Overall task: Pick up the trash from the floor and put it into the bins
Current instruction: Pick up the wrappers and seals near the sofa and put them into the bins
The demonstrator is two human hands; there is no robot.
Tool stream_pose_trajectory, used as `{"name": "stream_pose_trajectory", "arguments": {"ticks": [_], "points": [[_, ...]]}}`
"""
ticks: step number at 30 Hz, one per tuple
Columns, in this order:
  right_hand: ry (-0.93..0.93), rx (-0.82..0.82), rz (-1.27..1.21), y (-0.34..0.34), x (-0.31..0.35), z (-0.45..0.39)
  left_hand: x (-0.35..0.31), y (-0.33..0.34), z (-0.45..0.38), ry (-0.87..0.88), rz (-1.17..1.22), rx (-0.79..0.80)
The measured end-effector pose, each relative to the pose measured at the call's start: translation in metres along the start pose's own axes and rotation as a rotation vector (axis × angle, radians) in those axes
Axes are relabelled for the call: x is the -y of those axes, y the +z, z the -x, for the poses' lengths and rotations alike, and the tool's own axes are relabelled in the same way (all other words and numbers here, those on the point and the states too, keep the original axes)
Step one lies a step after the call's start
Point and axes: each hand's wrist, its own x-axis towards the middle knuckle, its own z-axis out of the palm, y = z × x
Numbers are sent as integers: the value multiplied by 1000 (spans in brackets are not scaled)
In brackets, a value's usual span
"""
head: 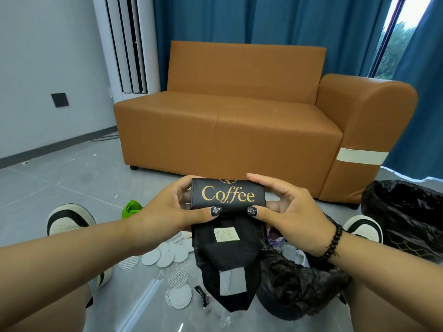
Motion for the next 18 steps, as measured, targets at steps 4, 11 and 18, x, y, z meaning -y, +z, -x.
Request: {"name": "stream_pose_trajectory", "arguments": {"ticks": [4,11,18], "points": [[-68,-26,-6,1,6,-1,1,3,-3,-174,171,71],[-181,-42,48,-7,8,-5,-2,1,-2,-361,299,193],[-244,-11,184,-6,9,0,-1,8,2,-288,325,137]]}}
